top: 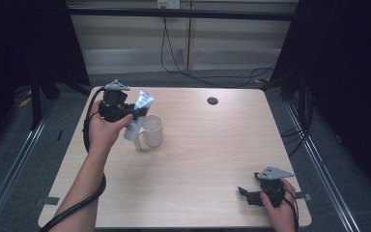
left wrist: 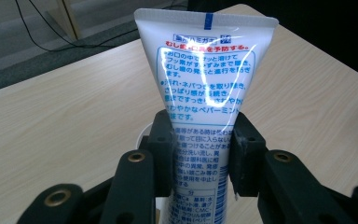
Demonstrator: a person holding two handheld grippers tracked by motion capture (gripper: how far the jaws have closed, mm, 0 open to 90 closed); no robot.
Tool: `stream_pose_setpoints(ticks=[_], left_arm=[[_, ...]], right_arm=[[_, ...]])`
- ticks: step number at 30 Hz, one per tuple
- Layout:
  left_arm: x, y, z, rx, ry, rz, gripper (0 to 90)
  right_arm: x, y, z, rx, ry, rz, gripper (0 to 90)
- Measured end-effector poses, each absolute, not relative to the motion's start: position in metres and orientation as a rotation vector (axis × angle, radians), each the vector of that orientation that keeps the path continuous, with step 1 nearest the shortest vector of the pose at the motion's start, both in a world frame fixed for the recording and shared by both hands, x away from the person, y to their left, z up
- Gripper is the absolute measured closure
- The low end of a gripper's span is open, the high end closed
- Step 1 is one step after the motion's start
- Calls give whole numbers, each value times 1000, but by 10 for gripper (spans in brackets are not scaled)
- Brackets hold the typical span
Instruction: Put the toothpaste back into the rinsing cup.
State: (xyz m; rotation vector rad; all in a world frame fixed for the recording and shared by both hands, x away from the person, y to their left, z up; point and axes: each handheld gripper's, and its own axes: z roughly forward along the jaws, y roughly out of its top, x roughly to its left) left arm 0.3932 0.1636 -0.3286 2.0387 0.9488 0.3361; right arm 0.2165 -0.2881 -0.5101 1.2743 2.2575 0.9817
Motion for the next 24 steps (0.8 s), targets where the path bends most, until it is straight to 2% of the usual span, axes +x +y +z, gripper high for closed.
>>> stream_pose_setpoints(ticks=[24], left_arm=[[406,143,-332,2009,968,365,669]], right_arm=[[216,-288,-510,1272,2258,981,140]])
